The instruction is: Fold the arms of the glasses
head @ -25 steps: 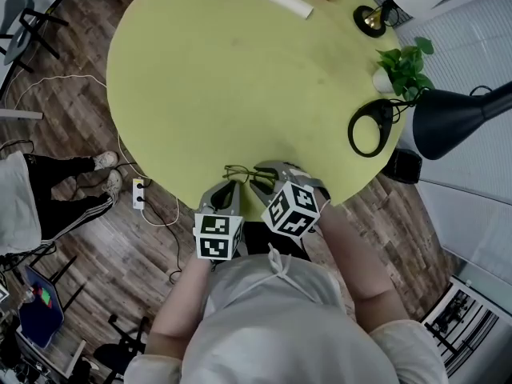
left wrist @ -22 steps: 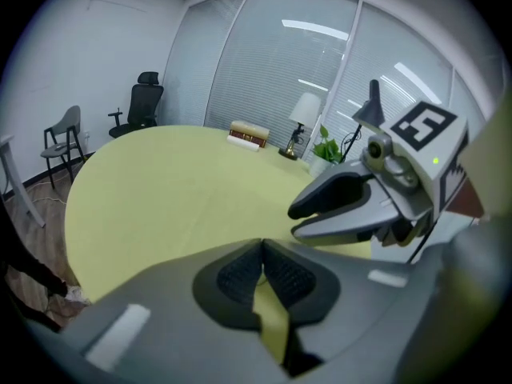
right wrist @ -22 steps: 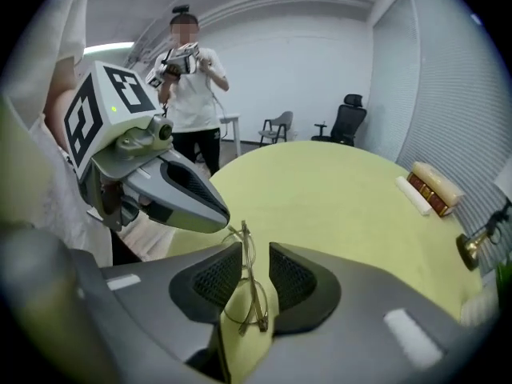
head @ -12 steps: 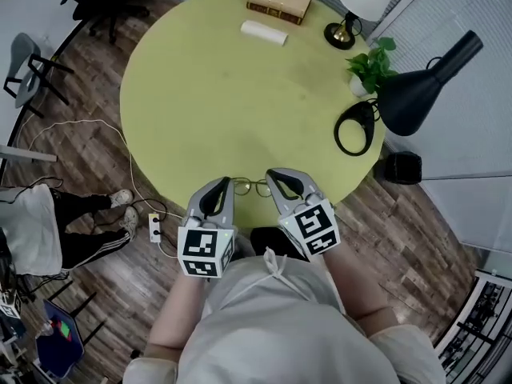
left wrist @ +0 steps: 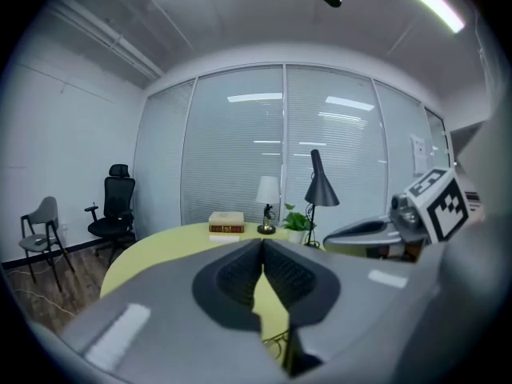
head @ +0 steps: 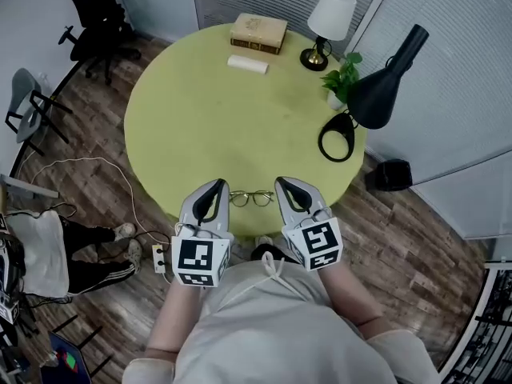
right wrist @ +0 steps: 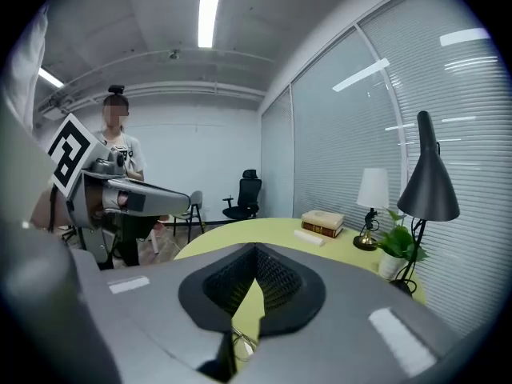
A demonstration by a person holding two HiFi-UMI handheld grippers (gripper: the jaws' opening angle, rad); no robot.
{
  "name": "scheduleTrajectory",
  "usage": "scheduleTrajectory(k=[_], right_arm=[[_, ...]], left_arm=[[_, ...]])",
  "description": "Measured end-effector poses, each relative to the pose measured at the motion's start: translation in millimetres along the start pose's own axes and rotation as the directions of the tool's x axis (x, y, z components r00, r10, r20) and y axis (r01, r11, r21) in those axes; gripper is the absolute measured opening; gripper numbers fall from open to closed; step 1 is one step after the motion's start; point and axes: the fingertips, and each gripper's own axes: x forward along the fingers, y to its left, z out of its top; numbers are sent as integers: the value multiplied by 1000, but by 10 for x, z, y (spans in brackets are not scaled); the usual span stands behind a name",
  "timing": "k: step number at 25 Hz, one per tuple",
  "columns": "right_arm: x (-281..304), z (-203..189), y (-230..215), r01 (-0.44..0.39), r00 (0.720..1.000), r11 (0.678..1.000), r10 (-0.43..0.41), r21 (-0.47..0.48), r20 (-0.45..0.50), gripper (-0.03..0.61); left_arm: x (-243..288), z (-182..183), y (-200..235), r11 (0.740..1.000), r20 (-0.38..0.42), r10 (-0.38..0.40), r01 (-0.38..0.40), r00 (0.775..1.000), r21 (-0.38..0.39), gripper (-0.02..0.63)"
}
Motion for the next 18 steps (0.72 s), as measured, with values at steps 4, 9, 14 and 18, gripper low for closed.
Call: scheduleTrajectory(k=[4,9,14,18], right_arm=[[-90,37,42,12,1000,1000,-12,-10,4,-2],[-143,70,99,24,1000,999,-23,-25,15,-2],[-202,68,148,42,999,999,-42,-20,17,-2],[-225,60,151,52,999,999,-52,-16,9,-2]], left_arm=[[-116,129,20,1000,54,25,-24,998,-17,6],[-157,122,19,1000,47,16,-15,999,-23,6],[-207,64,-5,1000,29,7,-6,1000,-18,6],[-217,56,-12,1000,25,2,-1,1000,-18,6]])
